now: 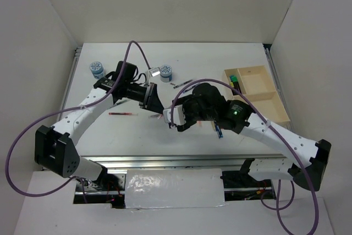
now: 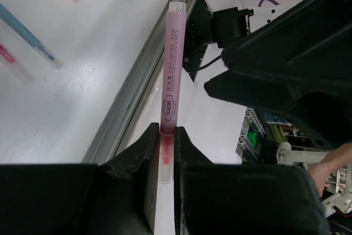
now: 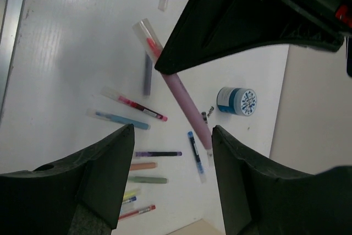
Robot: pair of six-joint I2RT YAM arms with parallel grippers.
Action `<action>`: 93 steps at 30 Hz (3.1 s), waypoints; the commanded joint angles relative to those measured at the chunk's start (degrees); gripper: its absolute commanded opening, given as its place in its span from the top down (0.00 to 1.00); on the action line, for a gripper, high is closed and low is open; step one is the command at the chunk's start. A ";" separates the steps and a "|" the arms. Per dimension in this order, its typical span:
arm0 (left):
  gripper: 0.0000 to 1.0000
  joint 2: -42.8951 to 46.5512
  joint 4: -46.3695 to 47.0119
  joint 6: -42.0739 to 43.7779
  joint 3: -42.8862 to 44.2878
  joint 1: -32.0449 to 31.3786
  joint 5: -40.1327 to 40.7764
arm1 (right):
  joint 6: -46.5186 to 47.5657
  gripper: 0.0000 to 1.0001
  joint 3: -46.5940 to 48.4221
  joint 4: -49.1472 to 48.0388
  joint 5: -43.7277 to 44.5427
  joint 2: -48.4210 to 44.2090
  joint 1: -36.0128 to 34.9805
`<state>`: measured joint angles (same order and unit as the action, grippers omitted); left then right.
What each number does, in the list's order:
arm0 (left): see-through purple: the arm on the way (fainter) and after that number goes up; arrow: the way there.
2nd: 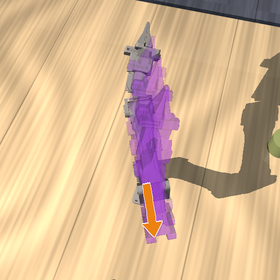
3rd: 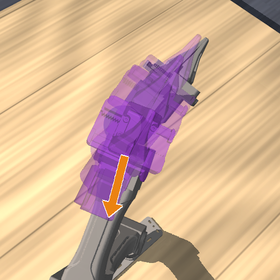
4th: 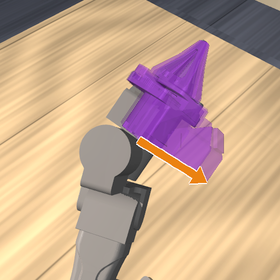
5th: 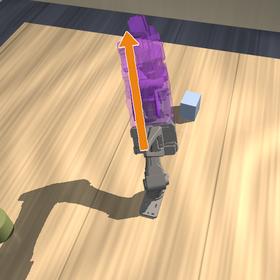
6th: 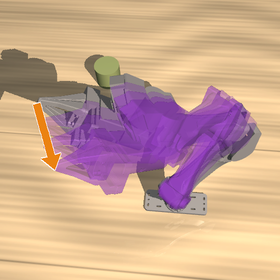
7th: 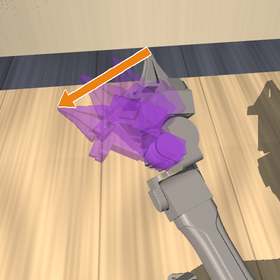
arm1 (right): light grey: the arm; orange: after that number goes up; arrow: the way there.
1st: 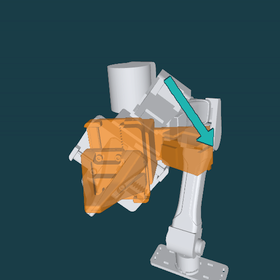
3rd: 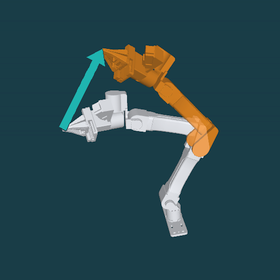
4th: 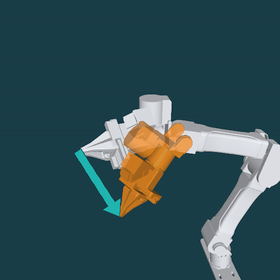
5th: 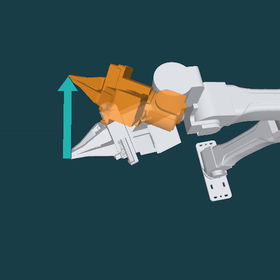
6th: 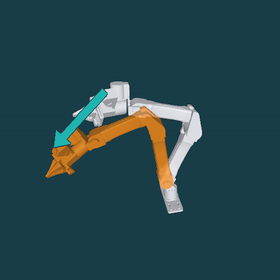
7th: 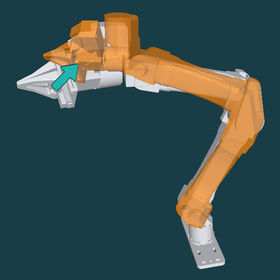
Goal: Sort the stationery into containers
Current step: Pick up the pen from the center of the board, then place the pen in the storage box.
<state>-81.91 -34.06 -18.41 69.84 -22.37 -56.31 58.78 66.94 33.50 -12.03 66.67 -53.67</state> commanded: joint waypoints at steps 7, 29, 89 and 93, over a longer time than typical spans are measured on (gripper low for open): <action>1.00 1.49 0.23 -2.24 0.91 -2.94 -3.19 | 5.72 0.47 1.53 -2.65 0.52 4.43 -2.14; 0.01 10.62 12.34 -9.01 4.78 19.63 6.20 | -12.75 1.00 -12.18 4.03 3.69 -12.00 3.73; 0.08 6.08 0.34 20.93 0.36 30.54 33.82 | -45.87 0.47 -13.68 -3.27 -1.15 20.87 67.56; 0.26 2.29 -5.91 36.39 3.19 31.69 30.56 | -44.29 0.47 -11.14 -0.02 -1.24 17.45 68.61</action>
<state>-77.95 -34.15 2.96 70.26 8.60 -22.92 13.98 51.83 32.23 -14.02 87.88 14.17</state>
